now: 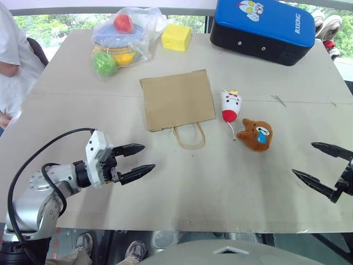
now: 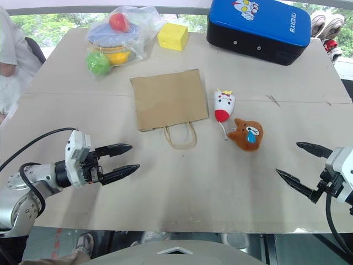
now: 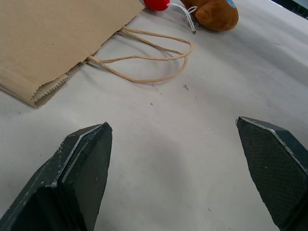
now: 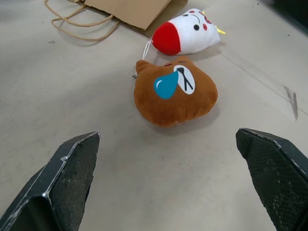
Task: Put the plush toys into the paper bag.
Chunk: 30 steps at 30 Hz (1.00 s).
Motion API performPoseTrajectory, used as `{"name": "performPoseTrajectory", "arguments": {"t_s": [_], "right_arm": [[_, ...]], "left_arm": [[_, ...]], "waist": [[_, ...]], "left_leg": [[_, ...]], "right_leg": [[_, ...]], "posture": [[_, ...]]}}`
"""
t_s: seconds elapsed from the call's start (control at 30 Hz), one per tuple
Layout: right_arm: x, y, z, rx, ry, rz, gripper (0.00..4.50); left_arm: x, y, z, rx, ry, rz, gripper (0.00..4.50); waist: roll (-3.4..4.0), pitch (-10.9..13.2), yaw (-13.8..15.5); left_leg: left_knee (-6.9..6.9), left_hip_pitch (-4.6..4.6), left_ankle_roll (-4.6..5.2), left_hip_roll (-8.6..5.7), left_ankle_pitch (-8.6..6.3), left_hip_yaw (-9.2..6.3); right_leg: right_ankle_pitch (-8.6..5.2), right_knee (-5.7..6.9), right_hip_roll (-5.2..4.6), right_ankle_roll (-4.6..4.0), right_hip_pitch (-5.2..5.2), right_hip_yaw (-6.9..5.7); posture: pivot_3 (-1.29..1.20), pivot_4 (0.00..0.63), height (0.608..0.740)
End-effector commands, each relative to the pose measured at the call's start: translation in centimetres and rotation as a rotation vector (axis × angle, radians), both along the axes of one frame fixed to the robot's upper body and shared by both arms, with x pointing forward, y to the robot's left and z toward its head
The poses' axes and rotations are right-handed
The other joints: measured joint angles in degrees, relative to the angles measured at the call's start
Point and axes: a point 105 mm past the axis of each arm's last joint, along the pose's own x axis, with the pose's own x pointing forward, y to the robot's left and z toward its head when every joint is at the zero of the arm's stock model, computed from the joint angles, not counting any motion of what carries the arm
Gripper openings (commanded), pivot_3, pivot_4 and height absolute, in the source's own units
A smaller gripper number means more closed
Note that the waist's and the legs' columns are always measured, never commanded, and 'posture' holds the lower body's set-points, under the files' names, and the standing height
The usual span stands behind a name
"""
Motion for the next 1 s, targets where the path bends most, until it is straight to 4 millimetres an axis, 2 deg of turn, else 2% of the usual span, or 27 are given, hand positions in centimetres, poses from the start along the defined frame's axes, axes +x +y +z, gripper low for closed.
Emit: {"name": "performPoseTrajectory", "arguments": {"t_s": [0.03, 0.1, 0.13, 0.3, 0.43, 0.53, 0.63, 0.67, 0.7, 0.77, 0.8, 1.0], "right_arm": [[0.3, 2.3, 1.9, 0.016, -0.073, 0.056, 4.5], [0.3, 5.1, 3.2, 0.035, -0.127, 0.118, 4.5], [0.3, 5.8, 3.5, 0.035, -0.142, 0.131, 4.5], [0.7, 6.8, 3.9, 0.04, -0.16, 0.124, 4.5], [0.4, 7.5, 3.7, 0.053, -0.148, 0.127, 4.5], [-0.7, 8.4, 3.0, 0.063, -0.098, 0.167, 3.74], [-1.6, 8.9, 2.4, 0.056, -0.077, 0.178, 2.4], [-1.7, 9.1, 2.3, 0.06, -0.078, 0.176, 1.7], [-1.8, 9.3, 2.3, 0.065, -0.081, 0.171, 1.43], [-2.0, 9.7, 2.1, 0.075, -0.076, 0.173, 0.4], [-2.1, 9.8, 2.0, 0.076, -0.074, 0.175, 0.08], [-2.4, 10.0, 1.8, 0.094, -0.076, 0.181, 0.08]], "left_arm": [[0.5, 0.2, -0.2, 0.027, -0.064, -0.033, 4.45], [1.6, 0.5, -1.0, 0.073, -0.143, -0.042, 4.45], [2.0, 0.4, -1.4, 0.102, -0.167, -0.051, 4.45], [3.7, -0.6, -2.0, 0.215, -0.211, -0.153, 4.45], [5.5, -2.3, -1.2, 0.279, -0.305, -0.254, 4.45], [5.1, -3.4, 0.0, 0.217, -0.309, -0.367, 4.5], [4.9, -3.4, 0.7, 0.176, -0.277, -0.415, 4.5], [5.1, -3.3, 0.7, 0.188, -0.281, -0.422, 4.5], [5.4, -3.2, 0.8, 0.2, -0.293, -0.429, 4.5], [6.3, -3.4, 0.7, 0.227, -0.322, -0.423, 4.5], [6.7, -3.6, 0.6, 0.246, -0.335, -0.419, 4.5], [8.3, -5.9, 0.6, 0.362, -0.473, -0.51, 4.5]], "waist": [[0.01, 0.0, 0.0], [0.23, -0.13, -0.08], [0.22, -0.13, -0.07], [-0.11, -0.25, 0.35], [-0.14, -0.26, 0.36], [-0.15, -0.27, 0.03], [-0.14, -0.27, -0.38], [-0.14, -0.27, -0.43], [-0.14, -0.27, -0.46], [-0.14, -0.27, -0.4], [-0.13, -0.27, -0.33], [-0.19, -0.3, 0.12]], "left_leg": [[0.0, 0.0, 0.0, 0.0, 0.0, 0.0], [-0.01, 0.05, 0.0, 0.0, 0.0, 0.05], [0.0, 0.04, 0.0, 0.01, 0.0, 0.07], [-0.01, -0.1, -0.01, 0.0, -0.01, 0.02], [0.0, -0.14, 0.05, -0.07, -0.05, 0.04], [0.0, -0.14, 0.05, -0.03, -0.05, 0.03], [0.0, -0.08, 0.12, 0.03, -0.09, 0.08], [0.0, -0.07, 0.13, 0.05, -0.09, 0.06], [0.0, -0.06, 0.13, 0.06, -0.09, 0.05], [0.02, -0.03, 0.13, 0.06, -0.09, 0.04], [0.03, -0.04, 0.13, 0.06, -0.09, 0.03], [0.09, -0.07, 0.13, 0.0, -0.09, 0.1]], "right_leg": [[0.0, 0.0, 0.0, 0.0, 0.0, 0.0], [0.0, 0.02, 0.03, 0.0, 0.0, 0.05], [0.01, 0.05, 0.08, 0.01, -0.07, 0.09], [0.02, -0.01, 0.1, -0.04, -0.07, 0.07], [0.13, -0.06, 0.04, -0.17, -0.06, 0.08], [0.12, -0.04, 0.11, -0.17, -0.07, 0.07], [0.13, -0.01, 0.19, -0.15, -0.07, 0.14], [0.1, 0.01, 0.24, -0.11, -0.07, 0.14], [0.07, 0.02, 0.25, -0.05, -0.07, 0.14], [0.01, 0.07, 0.27, 0.03, -0.07, 0.13], [0.0, 0.07, 0.27, 0.03, -0.07, 0.13], [0.01, 0.04, 0.21, 0.03, -0.04, 0.2]], "posture": [[0.0, 0.15, 0.74], [0.0, 0.15, 0.74], [0.0, 0.15, 0.74], [0.0, 0.15, 0.74], [0.0, 0.15, 0.74], [0.0, 0.15, 0.74], [0.0, 0.15, 0.74], [0.0, 0.15, 0.74], [0.0, 0.15, 0.74], [0.0, 0.15, 0.74], [0.0, 0.15, 0.74], [0.0, 0.15, 0.74]]}}
